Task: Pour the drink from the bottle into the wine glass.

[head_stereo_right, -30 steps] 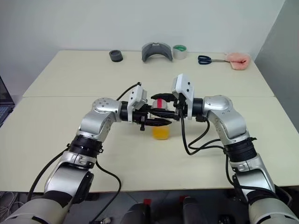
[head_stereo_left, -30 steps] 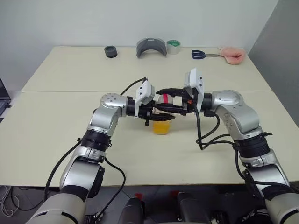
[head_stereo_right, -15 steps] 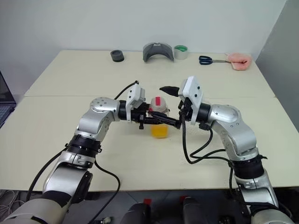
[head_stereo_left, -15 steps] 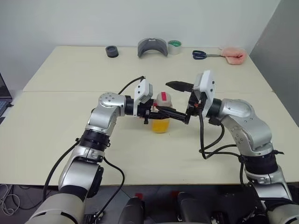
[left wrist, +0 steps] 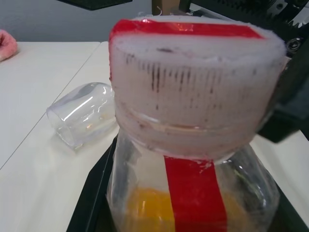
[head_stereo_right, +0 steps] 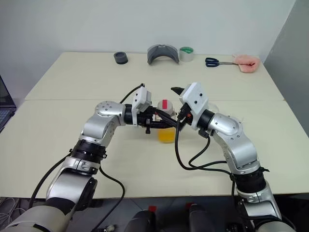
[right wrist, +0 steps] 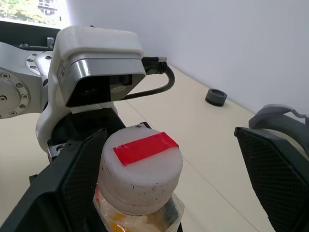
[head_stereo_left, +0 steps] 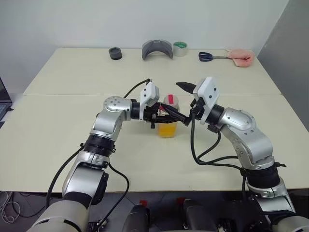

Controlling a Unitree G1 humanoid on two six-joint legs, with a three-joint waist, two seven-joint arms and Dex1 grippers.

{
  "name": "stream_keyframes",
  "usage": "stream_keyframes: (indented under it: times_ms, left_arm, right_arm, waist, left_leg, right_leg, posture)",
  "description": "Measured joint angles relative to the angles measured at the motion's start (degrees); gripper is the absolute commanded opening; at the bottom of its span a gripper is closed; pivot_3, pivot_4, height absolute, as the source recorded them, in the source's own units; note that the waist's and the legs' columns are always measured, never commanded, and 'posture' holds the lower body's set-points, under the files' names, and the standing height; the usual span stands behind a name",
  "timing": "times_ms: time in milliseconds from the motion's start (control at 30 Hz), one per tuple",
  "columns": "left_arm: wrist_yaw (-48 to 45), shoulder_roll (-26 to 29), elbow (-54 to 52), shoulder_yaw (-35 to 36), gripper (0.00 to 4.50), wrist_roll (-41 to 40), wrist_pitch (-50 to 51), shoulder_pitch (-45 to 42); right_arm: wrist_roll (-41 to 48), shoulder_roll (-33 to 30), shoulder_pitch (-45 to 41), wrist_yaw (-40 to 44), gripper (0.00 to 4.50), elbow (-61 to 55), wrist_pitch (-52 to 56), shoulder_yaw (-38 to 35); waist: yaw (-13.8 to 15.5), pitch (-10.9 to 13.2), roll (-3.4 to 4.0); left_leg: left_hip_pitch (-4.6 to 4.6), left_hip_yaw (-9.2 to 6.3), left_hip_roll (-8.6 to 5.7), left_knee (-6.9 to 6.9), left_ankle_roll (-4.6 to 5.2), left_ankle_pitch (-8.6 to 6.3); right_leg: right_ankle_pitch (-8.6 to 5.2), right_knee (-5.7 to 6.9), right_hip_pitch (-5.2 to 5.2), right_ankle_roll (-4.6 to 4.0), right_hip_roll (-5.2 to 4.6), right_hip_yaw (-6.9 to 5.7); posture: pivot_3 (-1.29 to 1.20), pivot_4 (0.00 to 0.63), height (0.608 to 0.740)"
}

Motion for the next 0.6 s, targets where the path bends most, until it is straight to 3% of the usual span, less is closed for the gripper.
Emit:
stream_keyframes:
  times_ms: [600]
  left_arm:
    - [0.2,0.0,0.0,0.0,1.74,0.0,0.2,0.0]
  right_arm:
    - [3.8,-1.3,1.7,-0.4,4.5,-2.6,3.4,-2.2]
  waist:
    - [0.0,0.0,0.0]
  left_leg:
    - [0.0,0.0,0.0,0.01,0.0,0.0]
  right_leg:
    - [0.0,0.02,0.0,0.0,0.01,0.0]
  posture:
    - [0.0,0.15,0.74]
